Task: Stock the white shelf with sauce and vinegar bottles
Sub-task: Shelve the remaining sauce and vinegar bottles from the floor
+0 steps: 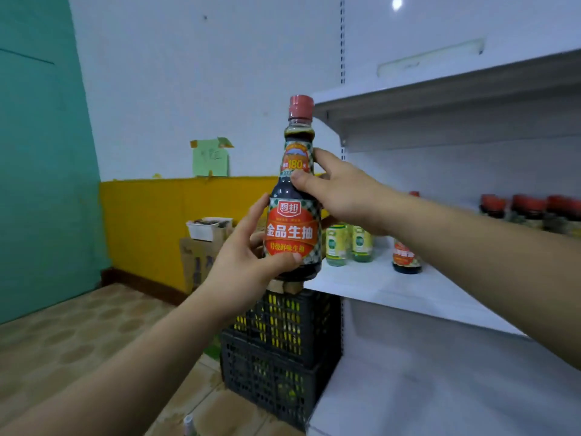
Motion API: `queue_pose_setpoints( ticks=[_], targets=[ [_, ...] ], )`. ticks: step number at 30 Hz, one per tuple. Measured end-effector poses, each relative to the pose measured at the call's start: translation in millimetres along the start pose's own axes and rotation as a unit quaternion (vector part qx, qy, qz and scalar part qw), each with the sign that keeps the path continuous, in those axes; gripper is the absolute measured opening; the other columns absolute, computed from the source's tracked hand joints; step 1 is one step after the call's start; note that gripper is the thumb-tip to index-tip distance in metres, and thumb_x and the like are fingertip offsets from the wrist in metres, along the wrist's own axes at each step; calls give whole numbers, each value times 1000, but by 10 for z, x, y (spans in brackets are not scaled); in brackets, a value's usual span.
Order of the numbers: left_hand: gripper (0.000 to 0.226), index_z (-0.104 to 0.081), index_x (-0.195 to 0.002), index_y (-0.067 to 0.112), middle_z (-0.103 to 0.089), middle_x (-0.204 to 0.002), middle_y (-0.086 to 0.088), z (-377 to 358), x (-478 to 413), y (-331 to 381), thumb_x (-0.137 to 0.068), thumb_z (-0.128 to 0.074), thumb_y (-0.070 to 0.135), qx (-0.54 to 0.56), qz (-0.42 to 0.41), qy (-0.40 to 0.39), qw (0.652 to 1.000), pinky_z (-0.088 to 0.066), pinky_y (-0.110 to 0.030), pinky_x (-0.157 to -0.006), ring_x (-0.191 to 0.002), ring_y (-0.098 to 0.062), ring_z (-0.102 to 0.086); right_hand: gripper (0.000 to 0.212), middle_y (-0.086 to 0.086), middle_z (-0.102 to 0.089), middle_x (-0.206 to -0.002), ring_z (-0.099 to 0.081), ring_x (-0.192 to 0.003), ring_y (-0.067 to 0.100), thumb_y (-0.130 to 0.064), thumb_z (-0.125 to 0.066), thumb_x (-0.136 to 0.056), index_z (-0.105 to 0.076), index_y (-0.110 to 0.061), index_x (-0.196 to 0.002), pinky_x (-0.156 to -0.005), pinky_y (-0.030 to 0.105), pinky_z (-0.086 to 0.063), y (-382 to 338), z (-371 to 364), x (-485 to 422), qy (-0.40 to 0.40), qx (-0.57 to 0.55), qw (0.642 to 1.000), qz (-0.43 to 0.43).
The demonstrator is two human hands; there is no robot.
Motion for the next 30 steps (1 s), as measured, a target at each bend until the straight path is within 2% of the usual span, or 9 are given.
queue_pose_setpoints(
  ticks=[4, 7, 9, 12, 18, 21, 24, 26, 30],
  targets=[
    [89, -30, -138, 47, -62, -118, -2, -464, -180, -72, -77, -73, 1, 45, -8, -61, 997, -57, -26, -80, -96, -12, -69, 25, -2, -68, -100, -69, -86, 17, -37, -51, -98, -47, -36, -123, -67, 36, -59, 98, 432, 201, 40, 49, 997, -43],
    [85, -35, -127, 55, -63, -117, -2, -773, -309, -138, -76, -73, -1, 76, -13, -104, 992, -56, -22, -76, -96, -13, -68, 28, 1, -68, -105, -69, -91, 20, -41, -53, -96, -46, -40, -123, -78, 44, -59, 208, 702, 330, 86, 87, 990, -68],
    [82, -37, -119, 58, -63, -116, 0, -970, -398, -193, -76, -73, -2, 91, -15, -127, 988, -55, -19, -73, -96, -12, -68, 36, 2, -68, -108, -69, -92, 23, -41, -56, -94, -44, -42, -128, -81, 48, -58, 305, 847, 409, 126, 100, 983, -84],
    [84, -32, -127, 53, -61, -120, 1, -1284, -524, -306, -78, -72, -3, 97, -14, -159, 982, -55, -21, -78, -101, -14, -66, 50, 4, -67, -114, -68, -95, 25, -40, -58, -94, -34, -44, -138, -85, 51, -56, 478, 1037, 530, 175, 125, 971, -108],
    [85, -32, -129, 49, -61, -118, 9, -1920, -750, -738, -78, -69, -8, 117, -13, -223, 968, -53, -15, -77, -98, -2, -65, 92, -9, -62, -111, -65, -93, 18, -32, -70, -87, -2, -52, -146, -72, 45, -59, 981, 1285, 776, 177, 130, 956, -193],
    [85, -29, -122, 58, -56, -128, 10, -2181, -882, -1089, -79, -70, -3, 113, -6, -245, 963, -52, -17, -84, -106, 0, -61, 96, -10, -62, -110, -64, -92, 14, -27, -71, -86, -1, -51, -147, -76, 42, -58, 1310, 1381, 782, 205, 136, 947, -207],
    [86, -20, -128, 62, -49, -135, 14, -2356, -1064, -1437, -82, -72, 12, 65, 15, -285, 956, -48, -28, -98, -118, -1, -54, 99, -10, -58, -119, -61, -102, 17, -23, -71, -87, 2, -54, -146, -87, 47, -55, 1643, 1459, 722, 226, 118, 940, -227],
    [84, -12, -141, 54, -43, -143, 9, -2409, -1194, -1681, -85, -69, 27, 4, 45, -318, 947, -42, -32, -103, -130, -9, -45, 100, -6, -55, -130, -58, -111, 19, -21, -70, -87, 4, -52, -148, -95, 46, -50, 1834, 1515, 665, 229, 110, 938, -237],
    [71, -23, -150, 29, -33, -153, -4, -2346, -1528, -2180, -90, -54, 51, -247, 83, -314, 913, -29, -33, -111, -140, -19, -31, 100, -6, -50, -141, -51, -123, 18, -16, -70, -88, 1, -47, -150, -99, 40, -42, 2199, 1615, 539, 224, 121, 936, -245]
  ],
)
Point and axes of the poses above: each hand's wrist, its own x-axis away from the middle knuckle, its own z-axis out of the back of the hand, y = z × x, the point moved 2 cm from there along -x, towards the middle knuckle
